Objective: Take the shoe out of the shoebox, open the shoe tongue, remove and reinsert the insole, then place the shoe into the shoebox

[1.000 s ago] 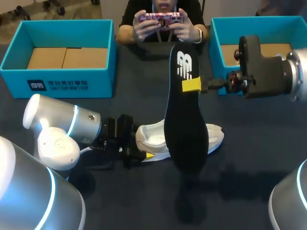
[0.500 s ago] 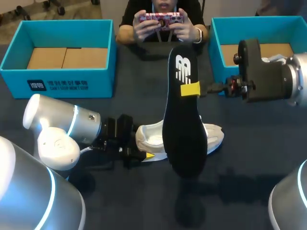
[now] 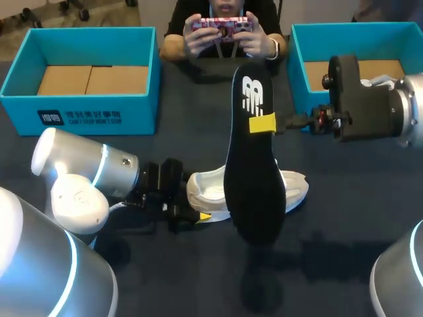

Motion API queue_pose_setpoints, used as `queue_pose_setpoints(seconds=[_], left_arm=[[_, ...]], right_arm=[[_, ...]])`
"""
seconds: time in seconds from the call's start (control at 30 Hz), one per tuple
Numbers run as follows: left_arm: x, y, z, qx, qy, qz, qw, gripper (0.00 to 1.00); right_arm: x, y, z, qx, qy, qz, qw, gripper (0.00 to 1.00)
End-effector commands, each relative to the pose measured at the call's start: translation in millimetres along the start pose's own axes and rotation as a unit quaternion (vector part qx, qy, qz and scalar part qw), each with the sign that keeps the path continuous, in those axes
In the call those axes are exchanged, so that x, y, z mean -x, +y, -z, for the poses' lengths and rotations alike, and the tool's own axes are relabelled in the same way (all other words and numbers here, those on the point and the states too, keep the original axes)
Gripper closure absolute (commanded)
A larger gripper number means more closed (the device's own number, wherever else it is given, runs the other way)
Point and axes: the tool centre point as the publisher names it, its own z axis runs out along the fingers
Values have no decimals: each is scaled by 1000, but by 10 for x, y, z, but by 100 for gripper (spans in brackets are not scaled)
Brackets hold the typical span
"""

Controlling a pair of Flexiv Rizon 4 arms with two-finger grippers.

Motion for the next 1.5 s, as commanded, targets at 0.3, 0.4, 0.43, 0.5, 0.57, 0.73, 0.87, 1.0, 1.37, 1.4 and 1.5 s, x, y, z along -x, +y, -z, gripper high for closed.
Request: queue_pose_setpoints(seconds=[0.3,0.4,0.43,0.5,0.57,0.73,0.87,1.0,1.37,1.4,1.5], left_arm=[[59,-21,201,58,1,13,998,0],[78,-50,281,71,1,11,997,0],[88,-74,317,71,2,11,997,0],[101,-112,370,80,1,7,997,0],[103,-146,410,82,4,5,997,0],[103,-192,464,102,7,-4,995,0],[128,-218,543,134,9,-11,991,0],[155,-218,599,157,-3,-15,987,0],[155,-218,599,157,-3,-15,987,0],[155,-218,599,157,-3,-15,987,0],[155,-218,599,157,-3,-15,987,0]], right_arm=[[0,-13,-21,1,-1,0,1000,100],[0,-13,-21,1,-1,0,1000,100],[0,-13,-21,1,-1,0,1000,100],[0,-13,-21,1,-1,0,1000,100],[0,-13,-21,1,-1,0,1000,100],[0,-13,-21,1,-1,0,1000,100],[0,-13,-21,1,-1,0,1000,100],[0,-13,-21,1,-1,0,1000,100],[0,-13,-21,1,-1,0,1000,100],[0,-13,-21,1,-1,0,1000,100],[0,-13,-21,1,-1,0,1000,100]])
